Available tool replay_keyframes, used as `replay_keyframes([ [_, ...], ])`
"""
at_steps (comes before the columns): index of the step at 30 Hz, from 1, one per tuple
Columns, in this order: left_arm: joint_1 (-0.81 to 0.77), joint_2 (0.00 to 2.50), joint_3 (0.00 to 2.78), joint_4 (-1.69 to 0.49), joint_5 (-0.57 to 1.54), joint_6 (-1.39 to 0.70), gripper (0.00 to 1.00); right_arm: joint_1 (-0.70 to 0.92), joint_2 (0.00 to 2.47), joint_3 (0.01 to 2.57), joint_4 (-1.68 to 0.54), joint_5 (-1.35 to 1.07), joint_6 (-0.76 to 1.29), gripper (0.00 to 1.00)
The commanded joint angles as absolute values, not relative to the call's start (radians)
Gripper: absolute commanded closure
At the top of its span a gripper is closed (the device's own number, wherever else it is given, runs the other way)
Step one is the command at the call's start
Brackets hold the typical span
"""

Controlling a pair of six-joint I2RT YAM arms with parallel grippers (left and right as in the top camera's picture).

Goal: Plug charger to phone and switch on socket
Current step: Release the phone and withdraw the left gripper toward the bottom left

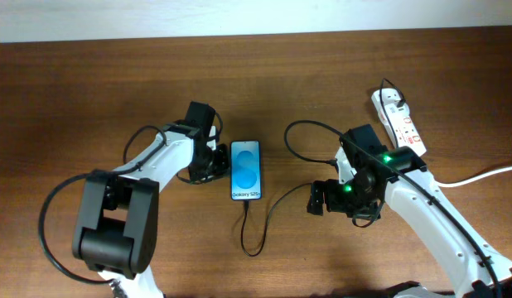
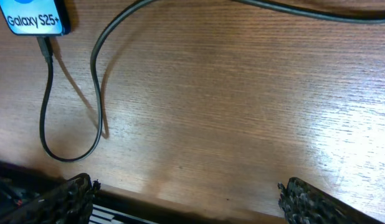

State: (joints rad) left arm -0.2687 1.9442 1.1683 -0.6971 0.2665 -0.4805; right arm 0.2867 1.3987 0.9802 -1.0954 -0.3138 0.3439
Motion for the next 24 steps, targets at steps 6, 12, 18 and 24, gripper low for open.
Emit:
replay_keyframes([
  [6, -0.246, 1.869, 1.292, -0.986, -0.056, -0.484, 0.81, 0.287, 1.387, 0.978, -1.096, -0.301, 0.344, 0.02],
  [12, -0.246, 1.540, 1.323, -1.155, -0.144, -0.484, 0.76, 0.287, 1.387, 0.978, -1.097, -0.245, 0.344, 0.02],
  [18, -0.246, 1.085, 1.323, -1.290, -0.189, -0.484, 0.43, 0.287, 1.388, 0.978, -1.097, -0.227, 0.345, 0.02],
  [24, -0.246, 0.741, 1.323, -1.335, -0.249, -0.484, 0.25, 0.287, 1.388, 0.978, -1.113, -0.227, 0.345, 0.02],
])
